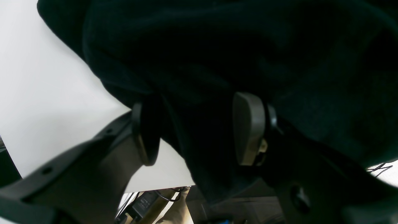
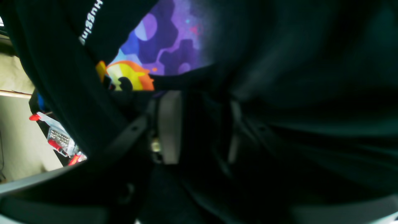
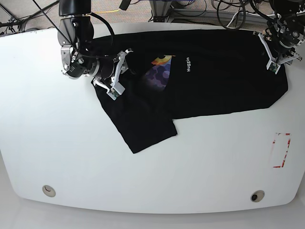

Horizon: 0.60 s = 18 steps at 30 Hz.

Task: Fold the T-shirt properly
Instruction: 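Grasp the shirt fabric with the right gripper and pull it outward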

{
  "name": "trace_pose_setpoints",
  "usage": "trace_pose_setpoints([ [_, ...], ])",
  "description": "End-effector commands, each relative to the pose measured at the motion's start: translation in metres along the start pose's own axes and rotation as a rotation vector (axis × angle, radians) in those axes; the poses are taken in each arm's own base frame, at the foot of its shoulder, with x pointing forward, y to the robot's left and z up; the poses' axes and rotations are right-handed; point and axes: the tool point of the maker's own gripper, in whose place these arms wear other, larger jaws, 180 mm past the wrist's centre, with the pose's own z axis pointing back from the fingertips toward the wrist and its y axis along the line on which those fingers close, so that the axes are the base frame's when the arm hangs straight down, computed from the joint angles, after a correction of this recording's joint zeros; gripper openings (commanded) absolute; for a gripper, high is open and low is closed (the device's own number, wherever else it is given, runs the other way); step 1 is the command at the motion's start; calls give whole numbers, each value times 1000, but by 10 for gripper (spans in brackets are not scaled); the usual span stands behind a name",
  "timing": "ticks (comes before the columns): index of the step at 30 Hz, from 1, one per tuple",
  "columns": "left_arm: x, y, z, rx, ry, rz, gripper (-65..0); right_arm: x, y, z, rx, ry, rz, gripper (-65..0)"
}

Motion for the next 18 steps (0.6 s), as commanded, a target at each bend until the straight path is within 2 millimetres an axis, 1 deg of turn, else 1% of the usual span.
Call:
trace_pose_setpoints([
  [1,6,12,5,26,-19,-23,-318,14,-3,9,-17,-54,18,-419],
  [3,6,12,5,26,-19,-23,-318,13,-4,10,-20,-53,16,-434],
  [5,6,12,5,26,-19,-23,-318,12,-4,10,-20,-50,14,-466],
  [6,6,12,5,26,-18,-22,-318,12,-4,10,-20,-50,14,-490],
  [10,6,12,5,26,-18,-22,-318,13,-4,10,-20,-51,15,-626],
  [11,6,12,5,26,-18,-22,-318,13,-4,10,-20,-52,16,-650],
  [15,6,12,5,26,-18,-22,-318,15,-3,11,-21,-57,22,-650],
  [18,6,12,5,26,-18,-22,-318,26,-2,16,-32,-80,52,-650],
])
